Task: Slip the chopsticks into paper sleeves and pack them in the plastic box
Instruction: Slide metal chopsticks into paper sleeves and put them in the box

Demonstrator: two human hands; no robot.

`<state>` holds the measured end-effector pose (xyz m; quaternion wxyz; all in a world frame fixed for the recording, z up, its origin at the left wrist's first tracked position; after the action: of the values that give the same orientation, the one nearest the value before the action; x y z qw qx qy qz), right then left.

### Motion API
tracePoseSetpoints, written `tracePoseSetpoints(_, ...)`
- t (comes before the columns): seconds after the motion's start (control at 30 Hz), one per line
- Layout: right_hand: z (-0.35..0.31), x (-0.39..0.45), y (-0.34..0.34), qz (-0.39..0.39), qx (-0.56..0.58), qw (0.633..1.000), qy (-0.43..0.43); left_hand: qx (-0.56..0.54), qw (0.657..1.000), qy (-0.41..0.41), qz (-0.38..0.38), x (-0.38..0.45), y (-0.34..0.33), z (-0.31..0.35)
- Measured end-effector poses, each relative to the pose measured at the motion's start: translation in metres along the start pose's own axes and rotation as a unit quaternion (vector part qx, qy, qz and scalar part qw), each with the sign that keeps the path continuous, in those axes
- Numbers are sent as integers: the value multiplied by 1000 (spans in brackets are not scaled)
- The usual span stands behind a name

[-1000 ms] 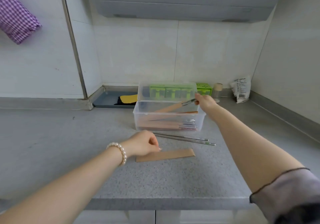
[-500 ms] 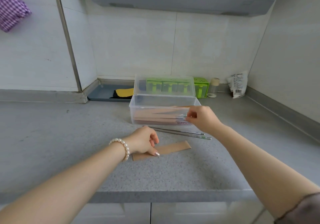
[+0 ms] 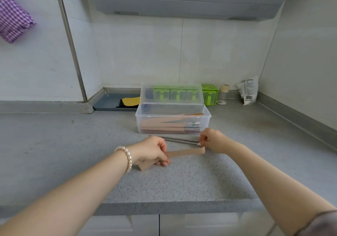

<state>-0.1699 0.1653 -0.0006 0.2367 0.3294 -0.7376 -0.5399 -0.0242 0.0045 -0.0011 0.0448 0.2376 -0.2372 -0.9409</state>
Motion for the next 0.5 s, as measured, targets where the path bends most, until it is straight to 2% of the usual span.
tracePoseSetpoints(0.07, -2, -3, 4, 13, 8, 1000, 7, -123, 990, 24, -61, -6, -5, 1)
tracePoseSetpoints(0.13, -6, -10, 15, 28, 53, 998, 17, -168, 981, 22, -91, -11, -8, 4)
tracePoseSetpoints(0.2, -12, -19, 28, 49, 156, 986, 28, -189, 975, 10, -116, -15, -9, 7)
tracePoseSetpoints(0.27, -19, -31, 42, 90, 297, 950, 36, -194, 972, 6, -136, -19, -11, 10)
tracePoseSetpoints(0.37, -34, -43, 51, 119, 469, 874, 54, -201, 967, 5, -159, -24, -17, 13)
tracePoseSetpoints(0.5, -53, -44, 51, 129, 477, 868, 48, -219, 956, 3, -194, -28, -30, 19)
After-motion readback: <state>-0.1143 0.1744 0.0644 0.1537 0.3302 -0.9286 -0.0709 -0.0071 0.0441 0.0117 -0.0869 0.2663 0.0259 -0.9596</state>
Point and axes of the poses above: each hand's wrist, its own x-axis towards the middle knuckle, its own y-axis out of the back of the hand, z = x × y, the point moved 6 cm from there along x, towards the middle knuckle, and after that the axes turned 10 degrees about y, right-handed, at the moved point
